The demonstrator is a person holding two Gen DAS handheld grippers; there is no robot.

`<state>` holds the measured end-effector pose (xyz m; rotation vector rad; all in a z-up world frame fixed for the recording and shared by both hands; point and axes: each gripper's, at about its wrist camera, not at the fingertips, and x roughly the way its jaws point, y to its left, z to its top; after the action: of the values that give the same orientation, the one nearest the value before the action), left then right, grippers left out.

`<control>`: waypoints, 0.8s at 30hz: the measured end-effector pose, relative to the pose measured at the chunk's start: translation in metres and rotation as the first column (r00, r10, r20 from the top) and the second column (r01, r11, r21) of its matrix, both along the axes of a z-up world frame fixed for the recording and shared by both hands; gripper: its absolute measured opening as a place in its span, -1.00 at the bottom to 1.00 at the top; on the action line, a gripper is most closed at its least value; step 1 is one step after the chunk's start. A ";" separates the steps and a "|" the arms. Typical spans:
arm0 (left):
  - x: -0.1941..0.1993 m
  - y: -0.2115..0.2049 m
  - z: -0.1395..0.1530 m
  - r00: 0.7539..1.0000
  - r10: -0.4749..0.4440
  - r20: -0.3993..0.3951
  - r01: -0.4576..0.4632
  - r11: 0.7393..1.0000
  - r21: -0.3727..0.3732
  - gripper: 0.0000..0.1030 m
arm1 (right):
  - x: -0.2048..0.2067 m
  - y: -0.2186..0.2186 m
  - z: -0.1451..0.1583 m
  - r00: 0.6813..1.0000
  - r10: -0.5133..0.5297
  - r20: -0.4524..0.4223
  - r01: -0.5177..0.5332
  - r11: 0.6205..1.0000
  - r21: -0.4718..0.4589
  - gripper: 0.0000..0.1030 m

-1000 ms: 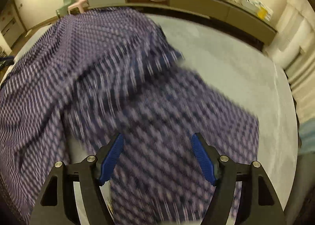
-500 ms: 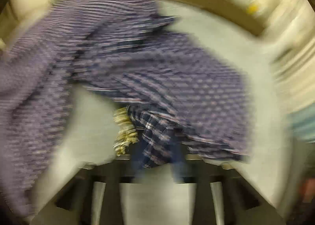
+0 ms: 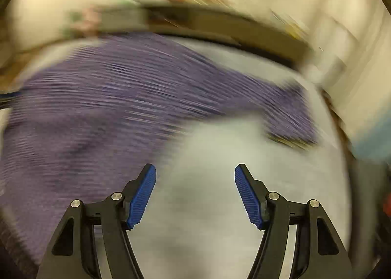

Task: Fold clothes

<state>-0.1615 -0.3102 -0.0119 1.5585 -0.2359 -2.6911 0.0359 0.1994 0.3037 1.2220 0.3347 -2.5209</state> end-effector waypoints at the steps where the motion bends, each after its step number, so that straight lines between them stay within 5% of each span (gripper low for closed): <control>1: 0.003 0.005 0.001 1.000 -0.009 -0.002 0.009 1.000 -0.007 -0.03 | 0.015 -0.040 0.009 0.996 0.085 -0.028 -0.086 0.996 -0.038 0.38; 3: 0.000 -0.003 -0.003 1.000 0.016 0.020 -0.016 1.000 0.008 -0.03 | 0.064 -0.119 0.026 0.956 0.290 -0.045 -0.293 0.952 -0.093 0.44; 5: -0.004 -0.017 -0.010 0.997 0.057 0.049 -0.058 0.998 0.031 -0.03 | 0.109 -0.187 0.030 0.875 0.482 -0.034 -0.483 0.872 -0.079 0.44; 8: -0.004 -0.041 -0.021 0.988 0.126 0.092 -0.132 0.990 0.056 -0.03 | 0.151 -0.267 0.022 0.767 0.641 -0.020 -0.641 0.767 0.018 0.44; 10: 0.003 -0.065 -0.028 0.979 0.169 0.109 -0.180 0.979 0.095 -0.03 | 0.165 -0.297 0.015 0.725 0.689 -0.009 -0.687 0.724 0.063 0.44; 14: 0.014 -0.087 -0.035 0.974 0.194 0.116 -0.209 0.968 0.139 -0.03 | 0.149 -0.334 -0.014 0.720 0.692 0.057 -0.694 0.714 0.092 0.32; 16: 0.025 -0.092 -0.038 0.973 0.193 0.123 -0.210 0.967 0.143 0.04 | 0.125 -0.337 -0.031 0.722 0.683 0.108 -0.691 0.720 0.062 0.00; 19: 0.032 -0.098 -0.040 0.973 0.195 0.124 -0.212 0.966 0.150 0.18 | 0.117 -0.324 -0.025 0.747 0.651 0.133 -0.659 0.752 0.020 -0.86; 24: 0.032 -0.105 -0.036 0.964 0.250 0.088 -0.253 0.967 0.023 0.19 | 0.123 -0.272 -0.009 0.758 0.633 0.158 -0.648 0.758 0.074 -0.96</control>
<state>-0.1291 -0.4155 -0.0483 1.5917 0.0078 -2.4513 0.1592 -0.0728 0.2950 1.0575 0.7496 -1.8374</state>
